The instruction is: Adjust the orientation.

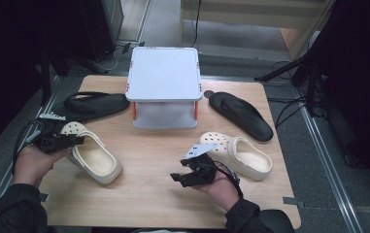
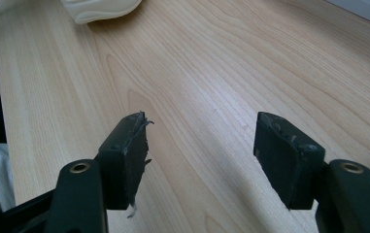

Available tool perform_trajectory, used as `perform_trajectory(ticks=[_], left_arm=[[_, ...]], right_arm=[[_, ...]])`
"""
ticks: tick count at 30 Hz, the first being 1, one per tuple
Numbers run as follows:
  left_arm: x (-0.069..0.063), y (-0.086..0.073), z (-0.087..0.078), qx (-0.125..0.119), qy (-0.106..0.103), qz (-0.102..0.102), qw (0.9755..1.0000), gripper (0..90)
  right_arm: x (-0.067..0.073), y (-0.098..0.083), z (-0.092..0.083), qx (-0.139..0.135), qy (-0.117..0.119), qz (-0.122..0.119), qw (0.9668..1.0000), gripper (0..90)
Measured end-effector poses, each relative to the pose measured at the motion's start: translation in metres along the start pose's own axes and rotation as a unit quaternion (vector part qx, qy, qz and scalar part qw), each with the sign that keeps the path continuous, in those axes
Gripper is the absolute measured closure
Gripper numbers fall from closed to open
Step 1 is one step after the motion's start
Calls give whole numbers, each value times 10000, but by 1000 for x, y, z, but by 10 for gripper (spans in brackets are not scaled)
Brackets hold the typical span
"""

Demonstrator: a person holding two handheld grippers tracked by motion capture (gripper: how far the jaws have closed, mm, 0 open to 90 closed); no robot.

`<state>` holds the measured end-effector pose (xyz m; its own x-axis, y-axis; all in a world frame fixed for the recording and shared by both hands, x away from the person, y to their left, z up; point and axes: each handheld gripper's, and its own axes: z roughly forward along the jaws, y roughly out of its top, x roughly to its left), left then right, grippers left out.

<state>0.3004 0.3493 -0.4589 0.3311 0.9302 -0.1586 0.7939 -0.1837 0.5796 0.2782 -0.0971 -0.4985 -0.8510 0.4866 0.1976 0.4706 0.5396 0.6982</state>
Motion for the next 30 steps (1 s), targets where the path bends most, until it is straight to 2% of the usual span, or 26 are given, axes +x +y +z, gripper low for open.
perform_trajectory(ticks=[4,7,11,16,19,24,30], left_arm=[[1,1,-7,-162,234,-3,9996,763],[5,-1,-11,-240,228,-11,9995,771],[3,0,-17,-200,393,92,9990,783],[7,5,-28,-258,414,27,9988,790],[6,10,-36,-243,292,20,9993,794],[-7,20,-48,-326,183,209,9991,792],[-28,34,-55,-380,-270,389,9982,790]], right_arm=[[-1,0,0,1,-4,-3,10000,375],[-1,0,0,-6,2,-14,10000,375],[-1,0,1,5,8,-6,10000,375],[-1,0,0,-10,26,63,10000,385],[-3,0,-1,-26,58,85,9999,398],[-3,1,-2,-54,86,154,9998,398],[-5,1,-4,-115,96,188,9997,393]])
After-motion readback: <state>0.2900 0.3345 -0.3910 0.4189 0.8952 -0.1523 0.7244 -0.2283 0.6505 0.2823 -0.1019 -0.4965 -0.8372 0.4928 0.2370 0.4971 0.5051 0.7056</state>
